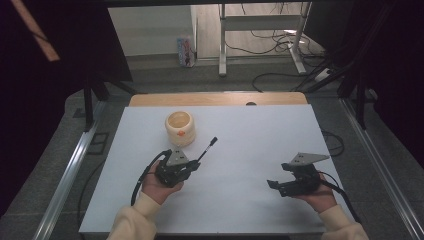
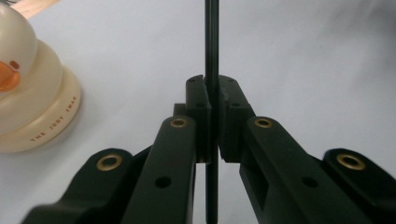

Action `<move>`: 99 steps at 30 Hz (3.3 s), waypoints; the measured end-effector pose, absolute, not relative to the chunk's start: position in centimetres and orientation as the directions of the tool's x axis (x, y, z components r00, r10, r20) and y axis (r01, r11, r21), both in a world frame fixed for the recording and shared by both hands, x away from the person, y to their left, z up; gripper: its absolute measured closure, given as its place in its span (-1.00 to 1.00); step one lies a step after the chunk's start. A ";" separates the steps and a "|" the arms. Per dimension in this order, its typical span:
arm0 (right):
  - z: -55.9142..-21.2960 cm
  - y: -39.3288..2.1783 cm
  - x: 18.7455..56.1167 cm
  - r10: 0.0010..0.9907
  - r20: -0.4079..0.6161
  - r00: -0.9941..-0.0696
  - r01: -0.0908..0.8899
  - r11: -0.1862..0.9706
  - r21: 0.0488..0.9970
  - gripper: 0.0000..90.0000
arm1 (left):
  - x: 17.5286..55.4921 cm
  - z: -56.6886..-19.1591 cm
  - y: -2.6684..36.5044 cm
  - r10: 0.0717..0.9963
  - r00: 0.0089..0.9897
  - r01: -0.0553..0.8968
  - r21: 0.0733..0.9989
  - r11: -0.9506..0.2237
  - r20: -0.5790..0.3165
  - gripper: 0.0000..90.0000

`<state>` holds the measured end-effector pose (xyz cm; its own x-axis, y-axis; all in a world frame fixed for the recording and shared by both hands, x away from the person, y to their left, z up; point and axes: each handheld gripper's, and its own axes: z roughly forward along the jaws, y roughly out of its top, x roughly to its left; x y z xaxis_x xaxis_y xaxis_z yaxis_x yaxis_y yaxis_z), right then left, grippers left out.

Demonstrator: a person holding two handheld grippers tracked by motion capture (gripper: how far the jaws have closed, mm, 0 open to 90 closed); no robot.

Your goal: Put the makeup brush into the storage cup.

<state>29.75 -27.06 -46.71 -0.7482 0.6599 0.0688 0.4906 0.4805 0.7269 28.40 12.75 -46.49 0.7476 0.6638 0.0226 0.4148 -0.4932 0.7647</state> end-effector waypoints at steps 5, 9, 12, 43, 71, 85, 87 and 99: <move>-46.9 -27.8 29.4 0.671 0.051 -0.740 0.490 0.485 0.724 -0.65 | 28.4 -46.3 13.1 0.672 0.740 0.411 0.775 -0.480 0.024 0.90; -47.1 -28.5 29.1 0.677 0.052 -0.734 0.490 0.474 0.732 -0.65 | 28.4 -46.1 13.4 0.677 0.735 0.408 0.781 -0.472 0.025 0.90; -47.1 -28.9 28.8 0.680 0.052 -0.731 0.487 0.468 0.737 -0.65 | 28.4 -46.0 13.5 0.684 0.730 0.409 0.788 -0.461 0.021 0.90; -47.7 -29.9 28.0 0.695 0.033 -0.719 0.497 0.480 0.723 -0.65 | 29.3 -45.5 14.7 0.728 0.682 0.414 0.857 -0.308 -0.069 0.90; -47.9 -29.7 28.0 0.696 0.009 -0.718 0.495 0.501 0.710 -0.65 | 29.7 -45.2 15.5 0.755 0.650 0.402 0.883 -0.242 -0.089 0.90; -48.0 -29.6 28.1 0.696 0.007 -0.718 0.497 0.505 0.705 -0.65 | 30.4 -45.0 15.6 0.761 0.639 0.400 0.893 -0.204 -0.113 0.90; -48.0 -29.7 28.1 0.696 0.007 -0.718 0.497 0.506 0.706 -0.65 | 30.6 -44.8 15.7 0.759 0.641 0.398 0.896 -0.197 -0.118 0.90; -48.1 -29.6 28.1 0.694 0.005 -0.720 0.496 0.510 0.703 -0.65 | 32.2 -43.8 15.8 0.766 0.626 0.390 0.909 -0.147 -0.144 0.90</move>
